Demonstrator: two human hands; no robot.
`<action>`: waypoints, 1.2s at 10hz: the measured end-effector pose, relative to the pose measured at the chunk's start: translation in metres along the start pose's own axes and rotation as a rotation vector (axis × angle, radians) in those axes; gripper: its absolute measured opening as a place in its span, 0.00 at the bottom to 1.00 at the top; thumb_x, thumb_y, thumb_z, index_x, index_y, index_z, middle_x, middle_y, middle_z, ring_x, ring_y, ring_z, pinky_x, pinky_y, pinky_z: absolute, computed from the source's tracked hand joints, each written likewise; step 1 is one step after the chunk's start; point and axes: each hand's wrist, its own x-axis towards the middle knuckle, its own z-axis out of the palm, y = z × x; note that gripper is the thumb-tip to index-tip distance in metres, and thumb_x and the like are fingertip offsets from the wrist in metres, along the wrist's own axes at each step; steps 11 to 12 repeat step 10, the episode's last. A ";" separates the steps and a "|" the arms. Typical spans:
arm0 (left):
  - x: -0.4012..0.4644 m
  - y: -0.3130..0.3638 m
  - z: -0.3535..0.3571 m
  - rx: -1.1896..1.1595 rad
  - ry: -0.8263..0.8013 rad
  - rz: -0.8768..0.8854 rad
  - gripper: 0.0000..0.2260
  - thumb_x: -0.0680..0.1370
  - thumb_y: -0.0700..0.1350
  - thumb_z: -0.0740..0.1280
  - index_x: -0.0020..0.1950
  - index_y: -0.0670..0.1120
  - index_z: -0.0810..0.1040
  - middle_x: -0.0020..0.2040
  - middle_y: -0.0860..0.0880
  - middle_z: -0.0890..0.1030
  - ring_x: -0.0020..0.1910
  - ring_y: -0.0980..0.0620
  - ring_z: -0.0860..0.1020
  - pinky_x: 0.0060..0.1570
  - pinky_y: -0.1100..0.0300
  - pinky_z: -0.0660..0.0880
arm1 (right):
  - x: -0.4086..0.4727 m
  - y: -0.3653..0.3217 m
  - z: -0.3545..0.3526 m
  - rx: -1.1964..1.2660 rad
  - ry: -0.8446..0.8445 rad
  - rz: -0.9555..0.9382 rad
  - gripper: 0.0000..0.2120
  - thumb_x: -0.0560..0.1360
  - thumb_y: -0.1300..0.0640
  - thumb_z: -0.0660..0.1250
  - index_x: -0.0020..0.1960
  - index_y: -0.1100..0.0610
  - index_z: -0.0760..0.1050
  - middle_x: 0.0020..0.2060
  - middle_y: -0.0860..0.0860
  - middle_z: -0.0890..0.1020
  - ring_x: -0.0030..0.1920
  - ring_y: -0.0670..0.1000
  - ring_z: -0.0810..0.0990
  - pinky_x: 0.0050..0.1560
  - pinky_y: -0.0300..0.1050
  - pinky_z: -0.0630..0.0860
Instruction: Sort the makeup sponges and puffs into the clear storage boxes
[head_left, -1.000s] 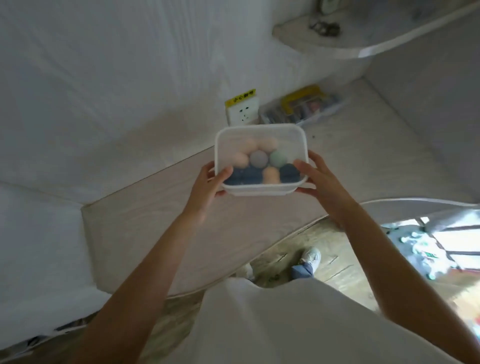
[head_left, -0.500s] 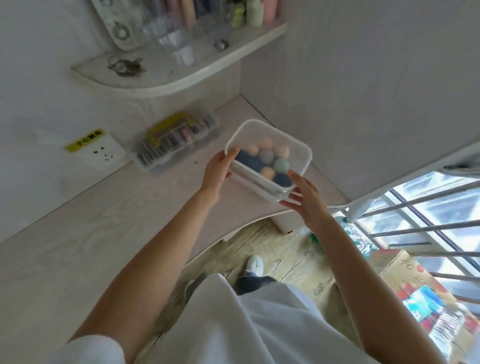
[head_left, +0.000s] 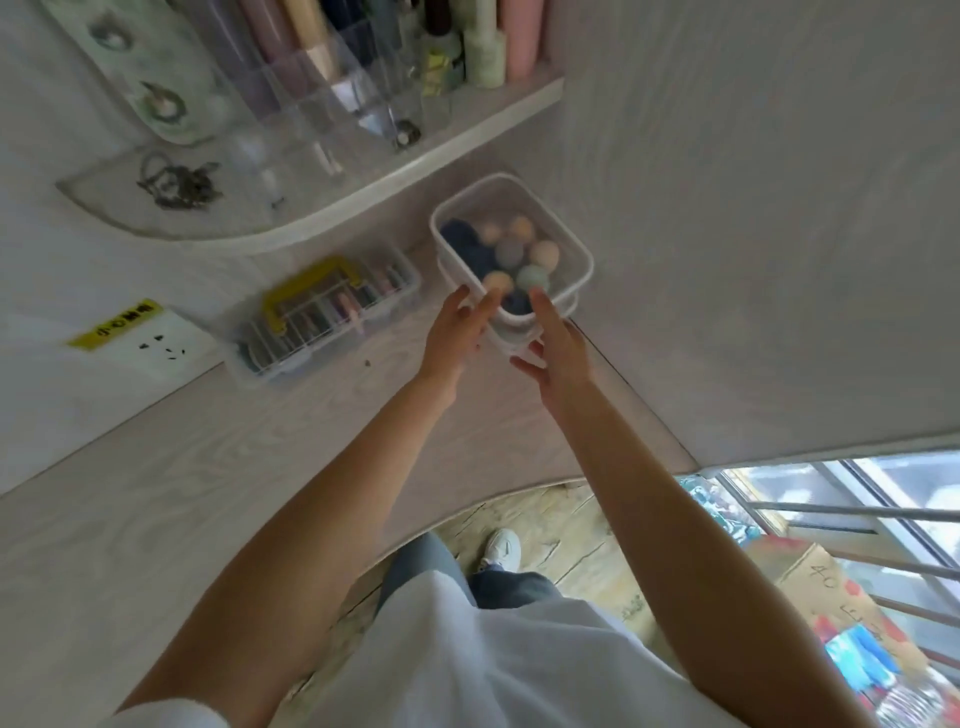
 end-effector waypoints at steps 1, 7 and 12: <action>0.016 0.008 -0.013 0.010 0.014 0.074 0.23 0.75 0.60 0.64 0.66 0.52 0.70 0.59 0.50 0.78 0.56 0.52 0.77 0.54 0.57 0.74 | 0.008 -0.009 0.010 -0.001 -0.106 0.011 0.20 0.73 0.41 0.65 0.60 0.51 0.73 0.60 0.51 0.77 0.59 0.53 0.76 0.57 0.54 0.74; 0.025 -0.021 -0.105 1.360 0.314 0.313 0.30 0.76 0.54 0.62 0.76 0.50 0.55 0.77 0.45 0.51 0.75 0.41 0.47 0.70 0.37 0.47 | 0.017 -0.017 0.034 0.140 -0.168 0.018 0.24 0.75 0.45 0.65 0.68 0.53 0.68 0.64 0.53 0.74 0.63 0.54 0.74 0.57 0.54 0.74; 0.021 -0.016 -0.109 1.185 0.320 0.415 0.27 0.75 0.53 0.63 0.72 0.46 0.65 0.74 0.42 0.61 0.74 0.41 0.56 0.71 0.44 0.51 | -0.002 -0.019 0.027 -0.102 -0.112 0.020 0.22 0.78 0.51 0.61 0.71 0.54 0.63 0.62 0.49 0.71 0.63 0.52 0.69 0.63 0.51 0.68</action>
